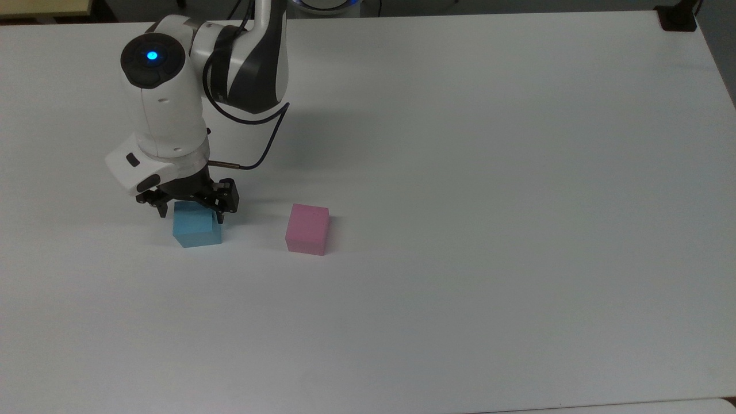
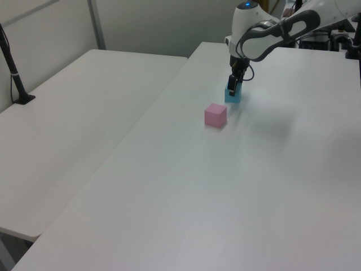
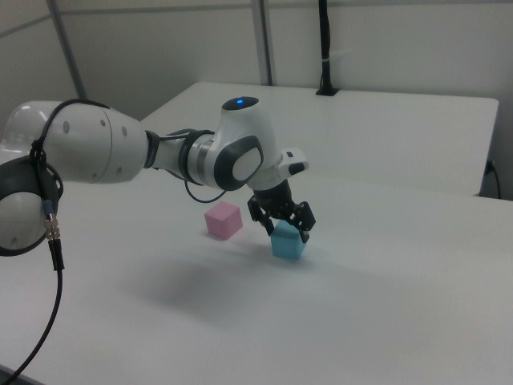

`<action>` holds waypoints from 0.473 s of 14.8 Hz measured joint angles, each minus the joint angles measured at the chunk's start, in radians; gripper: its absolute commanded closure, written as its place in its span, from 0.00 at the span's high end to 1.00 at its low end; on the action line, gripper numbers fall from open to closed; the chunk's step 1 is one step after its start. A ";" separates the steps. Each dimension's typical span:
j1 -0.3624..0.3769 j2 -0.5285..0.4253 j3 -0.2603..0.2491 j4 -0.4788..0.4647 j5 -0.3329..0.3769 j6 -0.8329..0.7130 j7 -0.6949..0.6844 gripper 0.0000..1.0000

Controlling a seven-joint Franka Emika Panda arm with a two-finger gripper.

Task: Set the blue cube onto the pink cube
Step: 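Close the gripper on the light-blue cube and lift it, then carry the light-blue cube over the pink cube and lower it onto it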

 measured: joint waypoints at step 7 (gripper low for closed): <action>0.035 -0.025 0.013 0.035 0.001 -0.047 0.001 0.25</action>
